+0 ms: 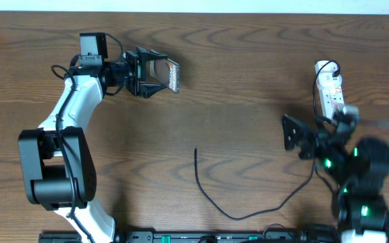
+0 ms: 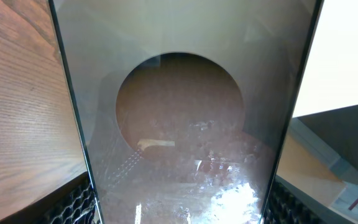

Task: Plug charger to phone and switch on socket
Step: 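Move the right gripper from the power strip toward the held phone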

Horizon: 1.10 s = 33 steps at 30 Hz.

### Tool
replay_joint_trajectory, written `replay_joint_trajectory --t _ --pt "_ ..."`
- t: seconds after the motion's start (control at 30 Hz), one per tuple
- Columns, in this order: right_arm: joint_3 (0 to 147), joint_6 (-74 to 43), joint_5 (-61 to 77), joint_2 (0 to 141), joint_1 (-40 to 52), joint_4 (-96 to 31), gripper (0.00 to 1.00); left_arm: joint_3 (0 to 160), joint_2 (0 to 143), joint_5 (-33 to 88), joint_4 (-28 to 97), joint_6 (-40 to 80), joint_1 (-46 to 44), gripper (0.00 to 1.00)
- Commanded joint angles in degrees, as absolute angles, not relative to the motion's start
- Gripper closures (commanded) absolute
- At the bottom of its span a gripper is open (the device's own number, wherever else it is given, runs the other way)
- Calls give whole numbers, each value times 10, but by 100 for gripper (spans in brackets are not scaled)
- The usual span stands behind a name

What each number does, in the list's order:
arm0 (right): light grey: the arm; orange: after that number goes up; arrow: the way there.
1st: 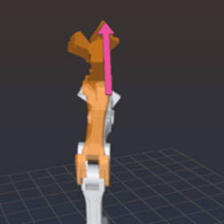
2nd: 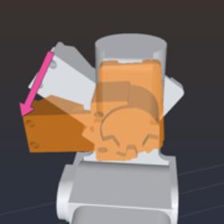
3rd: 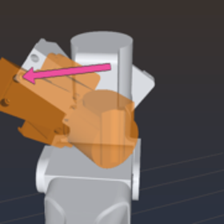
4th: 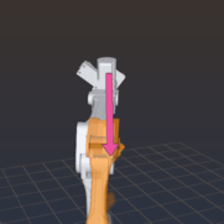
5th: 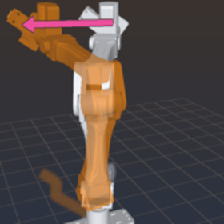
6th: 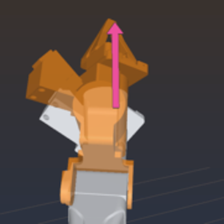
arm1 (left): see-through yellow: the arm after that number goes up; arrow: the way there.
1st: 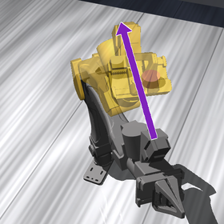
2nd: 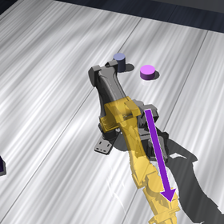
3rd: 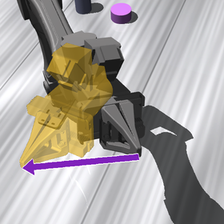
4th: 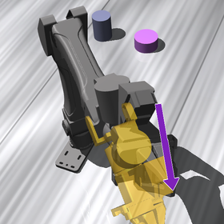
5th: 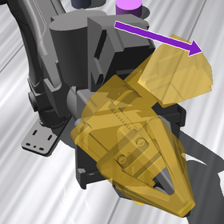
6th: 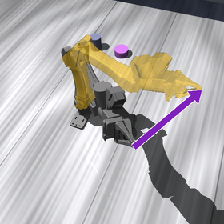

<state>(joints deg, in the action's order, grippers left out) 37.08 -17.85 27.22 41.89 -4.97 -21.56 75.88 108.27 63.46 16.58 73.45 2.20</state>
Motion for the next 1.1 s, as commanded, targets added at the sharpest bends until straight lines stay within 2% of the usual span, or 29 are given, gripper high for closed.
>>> replay_joint_trajectory --t 0.0,0.23,0.47,0.67,1.07 --pt "443 -184 368 523 -38 -244 1 771 1074 633 166 728 23 93" --pt "565 -179 395 745 48 -284 1 771 1074 597 178 728 23 93" --pt "632 -165 407 878 122 -250 1 771 1074 568 204 722 23 93" --pt "633 -167 407 918 150 -155 1 771 1074 558 210 716 23 93" --pt "633 -174 406 926 164 -117 1 771 1074 517 246 715 -8 93"
